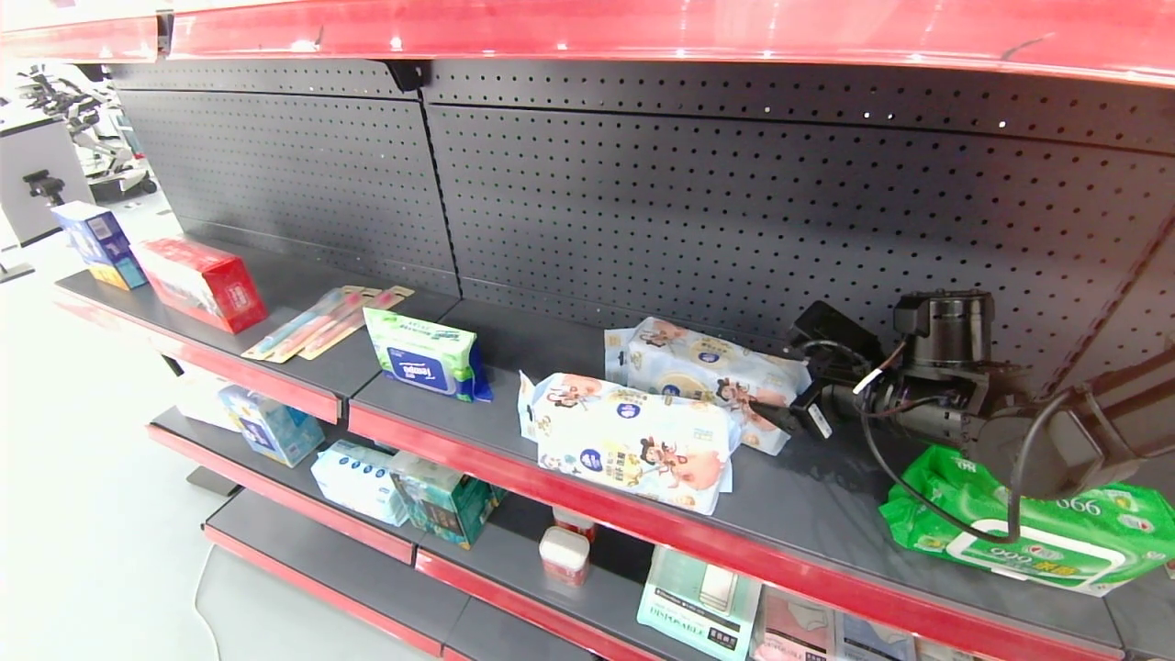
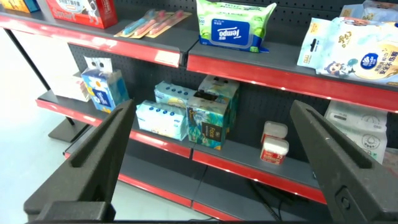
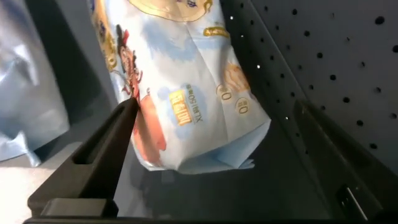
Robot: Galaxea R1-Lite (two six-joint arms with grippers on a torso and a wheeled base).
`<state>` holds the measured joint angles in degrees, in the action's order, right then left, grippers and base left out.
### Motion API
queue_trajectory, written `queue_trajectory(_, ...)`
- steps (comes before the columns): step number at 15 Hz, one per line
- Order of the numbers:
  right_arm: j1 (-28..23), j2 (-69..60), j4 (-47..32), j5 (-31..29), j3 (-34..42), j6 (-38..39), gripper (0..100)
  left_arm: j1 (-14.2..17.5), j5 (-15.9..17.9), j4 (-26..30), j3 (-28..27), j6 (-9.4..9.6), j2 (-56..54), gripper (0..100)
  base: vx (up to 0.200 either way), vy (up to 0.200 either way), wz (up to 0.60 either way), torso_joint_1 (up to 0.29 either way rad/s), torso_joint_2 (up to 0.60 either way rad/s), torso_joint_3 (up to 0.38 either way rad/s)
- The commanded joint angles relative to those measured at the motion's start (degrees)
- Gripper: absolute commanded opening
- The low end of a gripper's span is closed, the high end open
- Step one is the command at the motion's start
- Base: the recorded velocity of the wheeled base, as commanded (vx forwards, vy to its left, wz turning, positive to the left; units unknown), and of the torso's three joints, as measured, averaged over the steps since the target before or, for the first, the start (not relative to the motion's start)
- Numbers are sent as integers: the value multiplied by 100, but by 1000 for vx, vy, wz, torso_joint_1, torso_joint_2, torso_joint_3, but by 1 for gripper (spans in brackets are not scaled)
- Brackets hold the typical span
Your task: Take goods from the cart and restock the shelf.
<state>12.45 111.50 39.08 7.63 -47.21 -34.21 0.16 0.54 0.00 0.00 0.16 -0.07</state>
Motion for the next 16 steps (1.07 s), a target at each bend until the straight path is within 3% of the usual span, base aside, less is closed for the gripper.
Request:
queue_trajectory(1, -49, 48, 12, -104, -33, 37, 100, 2, -1, 0, 0, 2, 7, 100, 0, 0, 0, 0, 0, 0)
queue_trajectory(16, -102, -154, 3, -332, 195, 582, 100, 2, -1, 0, 0, 2, 7, 100, 0, 0, 0, 0, 0, 0)
